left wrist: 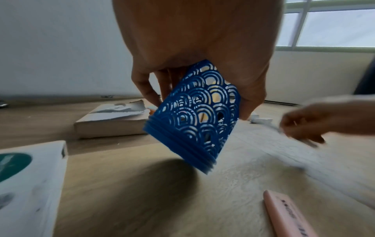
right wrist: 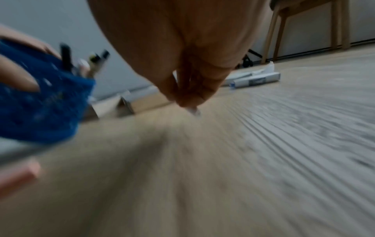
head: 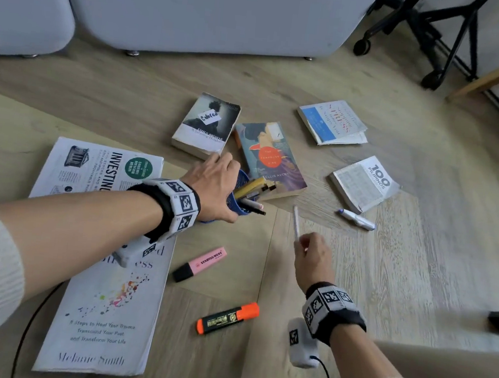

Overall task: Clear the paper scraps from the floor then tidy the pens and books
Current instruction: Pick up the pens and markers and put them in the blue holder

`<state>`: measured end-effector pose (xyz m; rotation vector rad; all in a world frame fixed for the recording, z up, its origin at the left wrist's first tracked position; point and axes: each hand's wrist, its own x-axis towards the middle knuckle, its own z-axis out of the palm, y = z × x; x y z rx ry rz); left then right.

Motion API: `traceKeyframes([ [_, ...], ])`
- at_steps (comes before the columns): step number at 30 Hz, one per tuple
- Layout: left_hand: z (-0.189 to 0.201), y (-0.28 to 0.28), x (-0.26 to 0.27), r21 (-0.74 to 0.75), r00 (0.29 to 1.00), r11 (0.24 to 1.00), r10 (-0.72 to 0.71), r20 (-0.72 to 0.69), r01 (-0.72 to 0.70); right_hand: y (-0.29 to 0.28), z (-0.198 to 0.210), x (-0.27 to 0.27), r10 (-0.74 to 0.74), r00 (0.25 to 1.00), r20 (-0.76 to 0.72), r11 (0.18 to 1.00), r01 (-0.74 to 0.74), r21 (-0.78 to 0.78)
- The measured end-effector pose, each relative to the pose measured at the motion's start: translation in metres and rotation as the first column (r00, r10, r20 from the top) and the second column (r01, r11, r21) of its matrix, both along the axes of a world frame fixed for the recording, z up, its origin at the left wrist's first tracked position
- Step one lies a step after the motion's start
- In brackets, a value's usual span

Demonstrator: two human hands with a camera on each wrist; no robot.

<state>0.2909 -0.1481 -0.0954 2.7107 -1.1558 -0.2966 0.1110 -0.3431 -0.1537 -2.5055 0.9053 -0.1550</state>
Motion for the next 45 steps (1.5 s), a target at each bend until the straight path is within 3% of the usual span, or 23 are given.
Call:
traceKeyframes([
  [1,0.002,-0.004,-0.004,0.019,0.999,1.000,-0.023,0.030,0.023,0.002,0.011,0.010,-0.070,0.982,0.173,0.997,0.068,0.022],
  [4,0.003,-0.018,-0.016,0.025,0.998,0.999,-0.029,0.063,0.027,0.017,0.056,0.045,-0.288,0.795,0.533,0.954,0.189,0.232],
  [6,0.004,-0.031,-0.023,-0.012,0.999,1.000,0.009,0.034,-0.008,0.029,0.077,0.065,-0.353,0.707,0.613,0.917,0.131,0.377],
  [8,0.006,-0.043,-0.026,-0.060,0.998,0.996,0.063,-0.009,-0.064,0.039,0.085,0.075,-0.331,0.723,0.607,0.897,0.040,0.441],
  [11,0.006,-0.054,-0.021,-0.122,0.990,0.984,0.126,-0.067,-0.134,0.033,0.078,0.074,-0.272,0.806,0.526,0.913,0.043,0.406],
  [14,-0.002,-0.050,-0.014,-0.147,0.990,0.982,0.106,-0.093,-0.119,-0.006,0.065,0.068,-0.337,0.807,0.484,0.921,0.177,0.346],
  [16,-0.009,-0.045,-0.011,-0.160,0.992,0.981,0.095,-0.089,-0.108,-0.047,0.052,0.062,-0.379,0.857,0.348,0.923,0.321,0.214],
  [18,-0.013,-0.041,-0.009,-0.163,0.993,0.981,0.089,-0.079,-0.101,-0.089,0.035,0.053,-0.378,0.920,0.105,0.925,0.380,0.001],
  [20,-0.014,-0.041,-0.009,-0.162,0.994,0.982,0.084,-0.072,-0.095,-0.123,0.015,0.041,-0.311,0.929,-0.200,0.944,0.279,-0.175],
  [22,-0.012,-0.044,-0.010,-0.152,0.996,0.985,0.072,-0.061,-0.080,-0.143,0.002,0.031,-0.242,0.886,-0.395,0.958,0.154,-0.242],
  [27,-0.012,-0.047,-0.011,-0.112,0.998,0.992,0.050,-0.030,-0.053,-0.137,-0.015,0.019,-0.225,0.867,-0.445,0.911,0.025,-0.411],
  [29,-0.012,-0.045,-0.011,-0.111,0.998,0.993,0.046,-0.043,-0.051,-0.127,-0.015,0.018,-0.180,0.920,-0.349,0.946,0.065,-0.318],
  [31,-0.010,-0.043,-0.011,-0.112,0.997,0.992,0.044,-0.059,-0.051,-0.110,-0.001,0.023,-0.199,0.977,-0.082,0.980,0.196,-0.046],
  [32,-0.009,-0.043,-0.011,-0.109,0.997,0.993,0.043,-0.065,-0.050,-0.098,0.011,0.027,-0.199,0.978,0.068,0.977,0.192,0.091],
  [34,-0.007,-0.042,-0.012,-0.093,0.997,0.995,0.037,-0.074,-0.044,-0.065,0.045,0.036,-0.102,0.952,0.288,0.969,0.030,0.243],
  [36,-0.003,-0.042,-0.012,-0.081,0.996,0.996,0.033,-0.083,-0.040,-0.027,0.076,0.044,0.092,0.942,0.323,0.965,-0.164,0.204],
  [39,-0.002,-0.036,-0.016,-0.100,0.990,0.991,0.071,-0.119,-0.083,0.013,0.095,0.057,0.276,0.939,0.208,0.945,-0.304,0.121],
  [41,-0.003,-0.027,-0.020,-0.124,0.987,0.986,0.096,-0.126,-0.112,0.027,0.094,0.061,0.287,0.924,0.253,0.932,-0.331,0.150],
  [43,-0.004,-0.015,-0.023,-0.121,0.988,0.987,0.094,-0.120,-0.109,0.039,0.091,0.056,0.188,0.907,0.376,0.930,-0.287,0.228],
  [45,-0.004,-0.003,-0.020,-0.096,0.989,0.989,0.106,-0.101,-0.116,0.051,0.086,0.040,0.195,0.869,0.454,0.958,-0.269,0.103],
])
